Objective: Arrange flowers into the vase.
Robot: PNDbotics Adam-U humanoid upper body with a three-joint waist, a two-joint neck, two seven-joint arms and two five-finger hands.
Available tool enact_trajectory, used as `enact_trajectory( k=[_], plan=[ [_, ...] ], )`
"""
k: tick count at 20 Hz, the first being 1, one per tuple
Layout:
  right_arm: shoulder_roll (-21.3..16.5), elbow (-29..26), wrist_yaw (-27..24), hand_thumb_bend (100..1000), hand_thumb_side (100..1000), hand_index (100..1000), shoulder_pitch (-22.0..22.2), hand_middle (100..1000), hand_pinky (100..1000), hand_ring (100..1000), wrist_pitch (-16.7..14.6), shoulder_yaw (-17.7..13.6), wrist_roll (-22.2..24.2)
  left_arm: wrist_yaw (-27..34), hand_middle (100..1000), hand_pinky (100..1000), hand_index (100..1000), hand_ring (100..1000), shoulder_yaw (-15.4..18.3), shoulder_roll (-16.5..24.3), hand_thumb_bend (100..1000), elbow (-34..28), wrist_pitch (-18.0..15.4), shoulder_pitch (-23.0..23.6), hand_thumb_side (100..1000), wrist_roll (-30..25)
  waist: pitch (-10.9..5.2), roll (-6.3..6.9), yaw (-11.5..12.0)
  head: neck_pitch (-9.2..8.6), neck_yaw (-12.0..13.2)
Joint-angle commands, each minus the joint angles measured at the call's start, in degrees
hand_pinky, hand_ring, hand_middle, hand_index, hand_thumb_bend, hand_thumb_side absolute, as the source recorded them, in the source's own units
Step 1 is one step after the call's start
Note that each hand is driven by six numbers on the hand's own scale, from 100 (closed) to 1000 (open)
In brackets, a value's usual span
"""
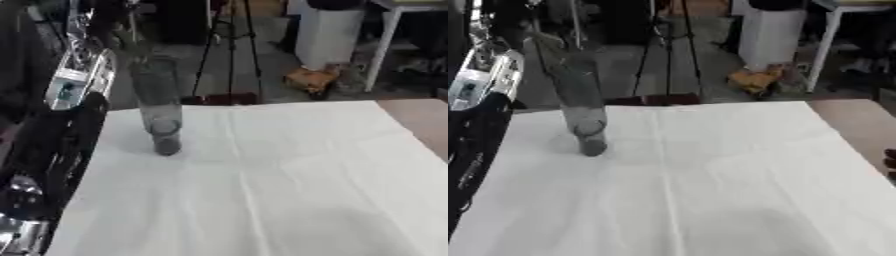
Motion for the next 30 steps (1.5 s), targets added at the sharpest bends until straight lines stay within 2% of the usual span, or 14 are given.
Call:
enact_trajectory(
  k=[1, 10, 15, 17, 20, 22, 23, 25, 26, 27, 28, 30],
  plan=[
    [-0.64, -0.54, 0.1, 165, 702, 1000, -0.7, 843, 885, 881, -0.03, -0.23, 0.18, 0.4, 100, 100, 100, 100, 0.67, 0.65, 1000, 1.11, -0.51, -1.73, 183, 0.37, -0.57, 0.77, -0.2, -0.76, 0.43],
    [-0.56, -0.52, 0.07, 160, 703, 1000, -0.72, 843, 886, 882, 0.01, -0.16, 0.47, 0.49, 100, 100, 100, 100, 0.76, 0.35, 1000, 5.52, -0.8, -2.26, 239, 1.05, -0.57, 1.0, -0.77, -0.6, 1.05],
    [-0.5, -0.47, 0.02, 159, 704, 1000, -0.77, 843, 886, 882, 0.05, -0.09, 0.64, -0.32, 100, 100, 100, 100, 0.69, 0.45, 1000, 7.81, 0.06, -2.58, 251, 2.07, -0.63, 1.17, -1.14, -0.62, 2.46],
    [-0.45, -0.39, 0.02, 159, 704, 1000, -0.77, 843, 886, 882, 0.08, -0.07, 0.7, -0.98, 100, 100, 100, 100, 0.56, 0.54, 1000, 8.48, 0.95, -2.73, 221, 2.35, -0.64, 1.2, -1.22, -0.51, 2.71],
    [-0.43, -0.3, 0.04, 159, 704, 1000, -0.79, 842, 886, 882, 0.09, 0.0, 0.83, -2.64, 100, 102, 100, 100, 0.47, 0.8, 1000, 9.36, 2.88, -2.97, 286, 3.46, -0.65, 1.28, -1.37, -0.33, 2.93],
    [-0.42, -0.25, 0.05, 158, 704, 1000, -0.81, 842, 886, 882, 0.1, 0.0, 0.86, -4.28, 100, 148, 100, 100, 0.27, 1.02, 1000, 9.9, 4.54, -3.15, 334, 4.58, -0.65, 1.32, -1.46, -0.25, 2.99],
    [-0.43, -0.24, 0.05, 158, 704, 1000, -0.82, 842, 887, 882, 0.1, 0.01, 0.89, -5.14, 100, 199, 100, 100, 0.15, 1.07, 1000, 10.33, 5.38, -3.19, 351, 5.01, -0.65, 1.32, -1.52, -0.2, 2.98],
    [-0.43, -0.22, 0.04, 157, 705, 1000, -0.82, 843, 887, 882, 0.08, 0.03, 0.94, -6.79, 100, 242, 118, 128, 0.01, 1.17, 1000, 11.05, 7.17, -3.36, 378, 5.52, -0.66, 1.32, -1.61, -0.12, 3.0],
    [-0.42, -0.21, 0.04, 157, 705, 1000, -0.82, 842, 887, 882, 0.08, 0.03, 0.96, -7.54, 100, 289, 164, 196, -0.01, 1.18, 1000, 11.27, 8.08, -3.42, 417, 5.74, -0.66, 1.32, -1.64, -0.13, 3.04],
    [-0.41, -0.19, 0.03, 158, 705, 1000, -0.83, 842, 887, 882, 0.08, 0.02, 0.97, -8.23, 182, 347, 245, 306, -0.04, 1.17, 1000, 11.41, 9.02, -3.45, 453, 5.89, -0.66, 1.32, -1.69, -0.14, 3.06],
    [-0.39, -0.18, 0.03, 157, 705, 1000, -0.83, 842, 887, 882, 0.08, 0.03, 1.0, -8.81, 253, 381, 317, 374, -0.04, 1.13, 1000, 11.41, 9.93, -3.46, 438, 6.01, -0.65, 1.31, -1.73, -0.16, 3.08],
    [-0.34, -0.16, 0.03, 157, 706, 1000, -0.85, 842, 887, 882, 0.07, 0.04, 1.05, -9.55, 338, 421, 395, 457, -0.03, 0.97, 1000, 11.19, 11.35, -3.43, 486, 5.99, -0.64, 1.3, -1.79, -0.19, 3.05]
  ],
)
